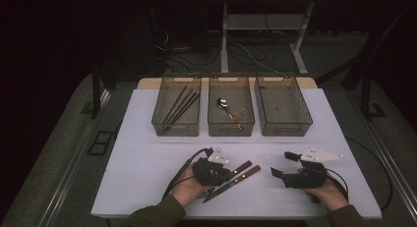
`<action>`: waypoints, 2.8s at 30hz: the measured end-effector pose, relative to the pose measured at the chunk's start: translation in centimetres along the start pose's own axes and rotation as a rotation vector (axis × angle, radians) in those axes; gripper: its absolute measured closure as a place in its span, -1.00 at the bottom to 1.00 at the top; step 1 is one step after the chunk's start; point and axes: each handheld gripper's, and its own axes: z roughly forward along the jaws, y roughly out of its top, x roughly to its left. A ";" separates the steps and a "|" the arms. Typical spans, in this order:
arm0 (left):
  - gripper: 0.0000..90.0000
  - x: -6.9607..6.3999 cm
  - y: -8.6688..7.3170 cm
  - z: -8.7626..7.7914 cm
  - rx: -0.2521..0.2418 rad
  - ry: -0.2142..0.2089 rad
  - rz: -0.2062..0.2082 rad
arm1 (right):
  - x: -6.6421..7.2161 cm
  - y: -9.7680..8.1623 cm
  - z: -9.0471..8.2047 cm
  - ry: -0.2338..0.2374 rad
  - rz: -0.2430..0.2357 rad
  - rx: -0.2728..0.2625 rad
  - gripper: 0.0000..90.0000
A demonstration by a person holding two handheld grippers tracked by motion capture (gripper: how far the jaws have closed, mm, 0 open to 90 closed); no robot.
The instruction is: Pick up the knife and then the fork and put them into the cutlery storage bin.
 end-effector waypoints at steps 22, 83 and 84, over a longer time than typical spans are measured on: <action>0.72 -0.2 -0.7 0.0 -0.019 0.011 -0.035 | 0.0 0.0 0.0 0.004 -0.005 0.003 -0.64; 0.72 0.3 3.6 -2.0 0.018 -0.257 0.282 | 4.6 6.2 7.7 0.602 -0.463 0.368 0.64; 0.72 0.3 3.5 -2.0 0.013 -0.259 0.286 | 4.7 6.2 7.7 0.611 -0.464 0.370 0.66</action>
